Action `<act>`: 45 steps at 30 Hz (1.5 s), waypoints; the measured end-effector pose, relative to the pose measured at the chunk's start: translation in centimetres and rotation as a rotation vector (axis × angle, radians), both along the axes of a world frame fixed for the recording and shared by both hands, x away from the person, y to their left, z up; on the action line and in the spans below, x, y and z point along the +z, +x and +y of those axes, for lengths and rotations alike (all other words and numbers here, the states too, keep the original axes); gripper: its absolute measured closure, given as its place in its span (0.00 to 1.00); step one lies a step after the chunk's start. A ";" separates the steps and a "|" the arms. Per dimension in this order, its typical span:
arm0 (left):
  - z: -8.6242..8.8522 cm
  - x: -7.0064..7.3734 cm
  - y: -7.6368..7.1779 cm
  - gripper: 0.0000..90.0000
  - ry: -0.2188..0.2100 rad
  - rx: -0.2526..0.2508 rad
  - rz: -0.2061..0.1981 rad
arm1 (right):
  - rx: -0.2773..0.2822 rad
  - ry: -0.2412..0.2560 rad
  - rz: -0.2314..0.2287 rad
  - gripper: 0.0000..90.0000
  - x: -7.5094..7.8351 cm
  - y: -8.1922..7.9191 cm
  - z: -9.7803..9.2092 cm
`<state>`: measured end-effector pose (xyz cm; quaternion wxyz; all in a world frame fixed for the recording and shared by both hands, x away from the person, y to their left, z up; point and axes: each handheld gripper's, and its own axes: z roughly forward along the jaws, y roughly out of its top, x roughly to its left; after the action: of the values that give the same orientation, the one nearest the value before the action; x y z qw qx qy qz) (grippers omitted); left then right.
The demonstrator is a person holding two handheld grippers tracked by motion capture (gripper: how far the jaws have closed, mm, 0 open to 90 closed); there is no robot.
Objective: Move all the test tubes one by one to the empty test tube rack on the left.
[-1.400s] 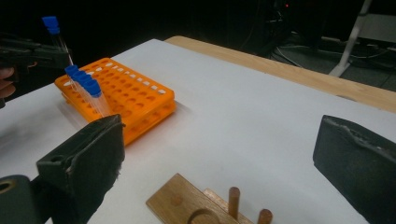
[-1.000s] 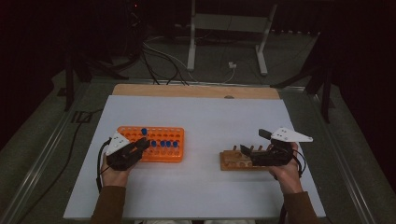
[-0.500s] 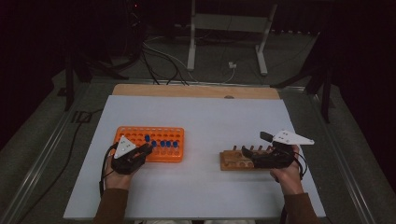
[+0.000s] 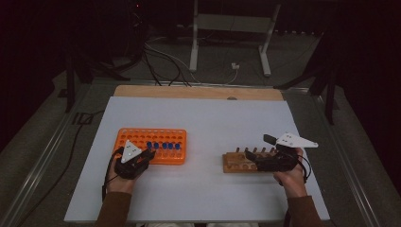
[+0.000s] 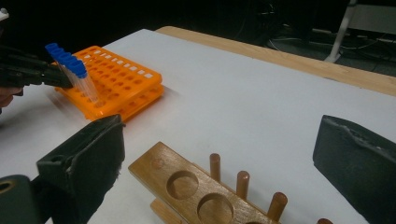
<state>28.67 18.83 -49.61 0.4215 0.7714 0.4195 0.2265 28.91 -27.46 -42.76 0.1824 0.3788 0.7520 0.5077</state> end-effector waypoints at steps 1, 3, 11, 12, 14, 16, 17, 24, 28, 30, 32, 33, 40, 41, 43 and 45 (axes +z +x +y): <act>0.0 0.0 0.0 0.87 -0.001 0.000 0.001 | 0.000 -0.001 0.000 0.03 -0.1 0.0 0.0; 0.0 0.0 0.0 0.87 -0.002 0.001 0.003 | 0.000 -0.001 -0.002 0.03 -0.2 -0.1 -0.1; 0.1 0.1 0.0 0.86 -0.018 0.005 0.015 | -0.015 0.007 -0.009 0.03 -0.3 -0.5 -0.9; 0.1 0.1 0.0 0.86 -0.027 0.005 0.021 | -0.016 0.009 -0.011 0.03 -0.4 -0.5 -1.0; 0.4 0.0 0.0 0.85 -0.052 0.002 0.029 | -0.017 0.015 -0.019 0.03 -0.5 -0.7 -1.2; 0.5 0.1 -0.1 0.82 -0.065 0.005 0.031 | -0.023 0.018 -0.027 0.03 -0.8 -0.9 -1.5; 0.6 0.1 -0.1 0.79 -0.067 0.007 0.028 | -0.028 0.018 -0.029 0.03 -0.9 -1.0 -1.6; 2.1 1.7 -1.2 0.62 -0.161 0.034 -0.026 | -0.068 0.035 -0.059 0.03 -1.6 -1.5 -2.5; 3.3 2.7 -2.2 0.52 -0.205 0.058 -0.083 | -0.092 0.043 -0.076 0.03 -2.0 -1.7 -2.7; 3.8 3.0 -2.6 0.46 -0.218 0.078 -0.108 | -0.105 0.050 -0.076 0.03 -2.2 -1.7 -2.9; 4.4 3.3 -3.0 0.39 -0.209 0.105 -0.146 | -0.114 0.053 -0.079 0.03 -2.4 -1.7 -3.0; 4.8 3.5 -3.3 0.36 -0.201 0.115 -0.161 | -0.119 0.060 -0.077 0.03 -2.4 -1.8 -3.0; 6.0 4.1 -4.4 0.23 -0.201 0.164 -0.221 | -0.155 0.068 -0.097 0.03 -2.9 -2.3 -3.2; 6.1 4.2 -4.6 0.21 -0.199 0.167 -0.229 | -0.159 0.070 -0.104 0.03 -2.9 -2.4 -3.2; 6.2 4.3 -4.8 0.18 -0.192 0.170 -0.239 | -0.167 0.076 -0.111 0.03 -2.9 -2.5 -3.3; 6.4 4.3 -5.0 0.14 -0.191 0.174 -0.245 | -0.174 0.090 -0.109 0.03 -2.9 -2.5 -3.5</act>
<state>23.70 25.19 -45.32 0.5198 0.6553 0.4497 0.3135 26.40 -30.93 -45.67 0.2491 0.4221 0.6818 0.5431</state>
